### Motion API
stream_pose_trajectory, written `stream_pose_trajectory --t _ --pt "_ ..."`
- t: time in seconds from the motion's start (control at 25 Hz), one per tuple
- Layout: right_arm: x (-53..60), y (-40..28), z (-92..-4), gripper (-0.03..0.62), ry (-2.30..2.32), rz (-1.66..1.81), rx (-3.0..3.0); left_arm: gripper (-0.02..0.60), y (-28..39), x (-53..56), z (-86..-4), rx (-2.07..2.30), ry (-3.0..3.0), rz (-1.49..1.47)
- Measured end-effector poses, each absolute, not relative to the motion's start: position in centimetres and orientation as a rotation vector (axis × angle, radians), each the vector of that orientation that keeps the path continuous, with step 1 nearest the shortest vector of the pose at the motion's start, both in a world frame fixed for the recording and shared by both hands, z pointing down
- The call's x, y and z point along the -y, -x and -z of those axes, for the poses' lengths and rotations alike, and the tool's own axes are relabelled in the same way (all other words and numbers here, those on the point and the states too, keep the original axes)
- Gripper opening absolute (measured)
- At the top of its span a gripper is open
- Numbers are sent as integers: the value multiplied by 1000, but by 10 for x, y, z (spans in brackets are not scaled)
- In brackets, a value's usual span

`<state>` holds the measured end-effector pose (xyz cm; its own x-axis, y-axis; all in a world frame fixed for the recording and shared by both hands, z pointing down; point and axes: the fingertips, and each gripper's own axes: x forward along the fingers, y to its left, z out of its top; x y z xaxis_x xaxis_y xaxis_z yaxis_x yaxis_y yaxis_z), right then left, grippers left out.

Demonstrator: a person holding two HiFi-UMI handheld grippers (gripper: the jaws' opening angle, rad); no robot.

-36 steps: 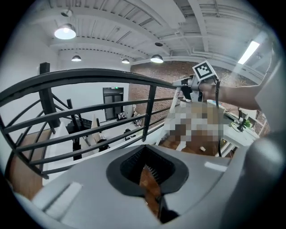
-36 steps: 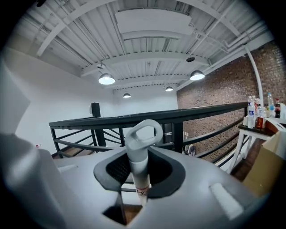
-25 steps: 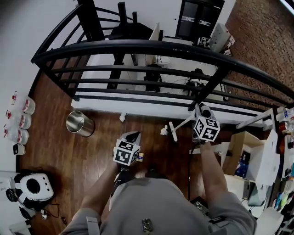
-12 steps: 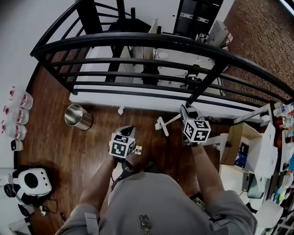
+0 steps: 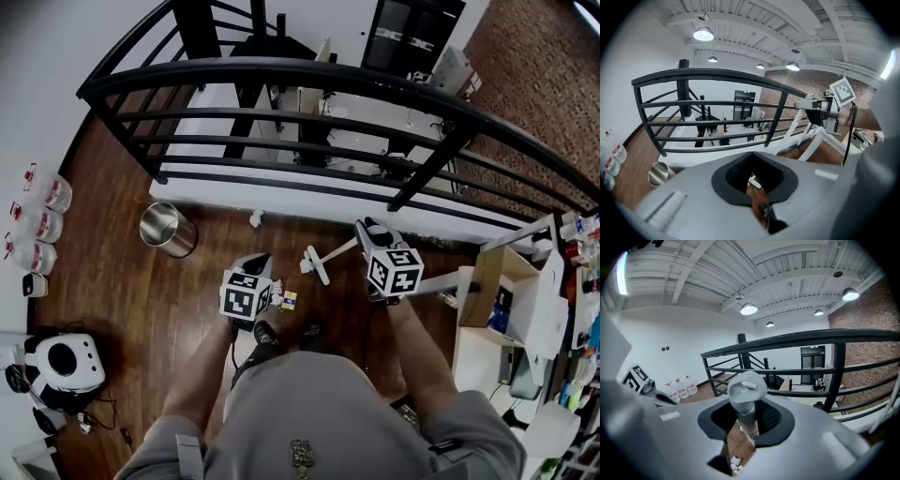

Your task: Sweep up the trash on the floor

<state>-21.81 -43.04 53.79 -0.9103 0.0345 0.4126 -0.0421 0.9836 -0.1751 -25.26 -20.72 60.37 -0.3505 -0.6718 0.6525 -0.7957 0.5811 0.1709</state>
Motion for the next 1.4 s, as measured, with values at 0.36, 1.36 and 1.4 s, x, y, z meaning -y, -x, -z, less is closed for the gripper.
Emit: stream_pose_trajectory --t 0.36,1.36,1.4 --pt "377 215 -541 80 83 -240 2667 8 254 175 -598 2137 -1182 -210" --pt "342 263 -472 77 -129 -269 2805 8 325 97 -590 2163 -1214 -255" --pt "336 269 -469 76 -156 -262 2808 7 333 92 -591 2157 -1238 -255"
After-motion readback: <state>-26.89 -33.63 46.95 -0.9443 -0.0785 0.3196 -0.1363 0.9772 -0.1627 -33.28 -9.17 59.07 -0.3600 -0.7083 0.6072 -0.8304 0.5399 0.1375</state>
